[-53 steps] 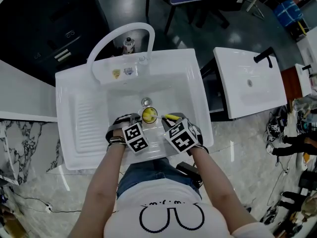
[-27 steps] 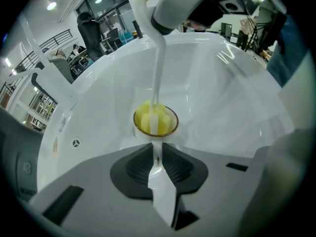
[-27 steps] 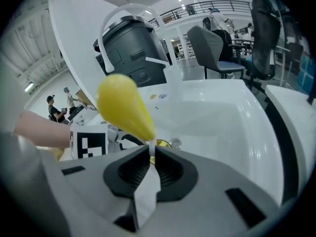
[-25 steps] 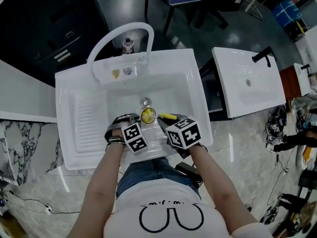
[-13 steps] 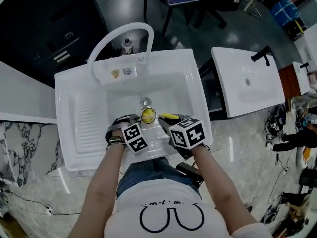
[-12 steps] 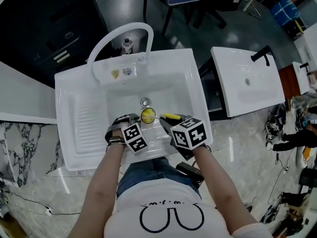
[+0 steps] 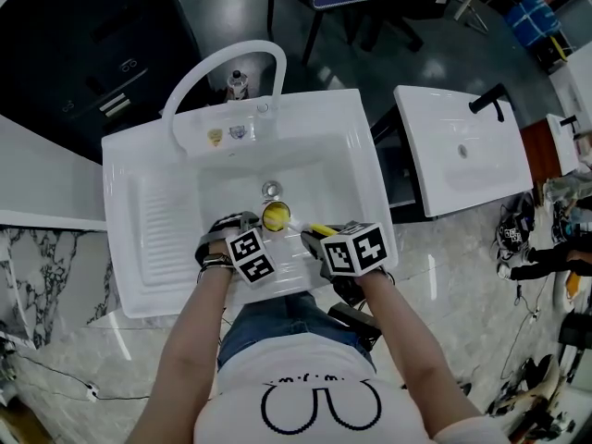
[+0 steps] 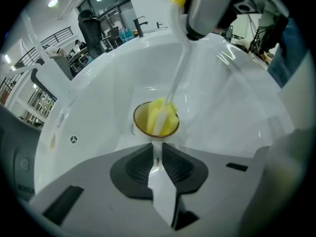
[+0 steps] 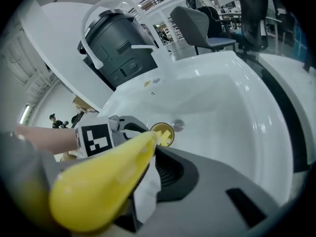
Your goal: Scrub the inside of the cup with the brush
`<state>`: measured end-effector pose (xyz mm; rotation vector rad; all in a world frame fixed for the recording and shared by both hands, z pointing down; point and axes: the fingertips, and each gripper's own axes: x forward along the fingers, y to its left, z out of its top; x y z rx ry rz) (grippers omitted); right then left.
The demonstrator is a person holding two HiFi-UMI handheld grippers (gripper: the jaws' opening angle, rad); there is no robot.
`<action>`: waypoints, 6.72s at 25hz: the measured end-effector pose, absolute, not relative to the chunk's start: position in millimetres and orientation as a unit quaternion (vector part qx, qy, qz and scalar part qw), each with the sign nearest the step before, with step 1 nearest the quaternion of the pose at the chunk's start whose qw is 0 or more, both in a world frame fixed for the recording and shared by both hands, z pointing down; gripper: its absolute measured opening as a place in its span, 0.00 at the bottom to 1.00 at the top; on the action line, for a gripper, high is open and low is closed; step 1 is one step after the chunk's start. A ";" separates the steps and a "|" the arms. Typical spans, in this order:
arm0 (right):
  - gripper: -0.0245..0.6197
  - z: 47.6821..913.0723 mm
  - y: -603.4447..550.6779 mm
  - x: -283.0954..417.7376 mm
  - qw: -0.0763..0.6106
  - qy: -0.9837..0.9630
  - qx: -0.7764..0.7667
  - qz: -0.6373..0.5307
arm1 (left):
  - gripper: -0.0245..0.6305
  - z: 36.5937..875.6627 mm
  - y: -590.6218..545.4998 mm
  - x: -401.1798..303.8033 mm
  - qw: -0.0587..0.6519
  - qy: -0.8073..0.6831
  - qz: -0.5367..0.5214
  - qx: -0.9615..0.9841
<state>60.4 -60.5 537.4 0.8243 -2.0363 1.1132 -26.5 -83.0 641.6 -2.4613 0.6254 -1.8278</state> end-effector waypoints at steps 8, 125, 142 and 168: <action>0.10 560.2 -65.4 45.3 0.367 -0.781 0.321 0.391 | 0.14 644.6 -79.6 -26.5 0.000 0.202 -0.585 -0.785; 0.10 529.0 -83.0 38.4 0.440 -0.880 0.174 0.033 | 0.14 652.3 -91.5 -46.9 0.014 0.165 -0.600 -0.782; 0.10 498.1 -111.8 64.5 0.332 -0.868 0.330 0.167 | 0.14 653.6 -90.7 -47.2 0.011 0.171 -0.602 -0.780; 0.10 487.0 -132.0 58.2 0.226 -0.851 0.406 0.244 | 0.14 652.2 -82.6 -44.8 0.012 0.178 -0.600 -0.780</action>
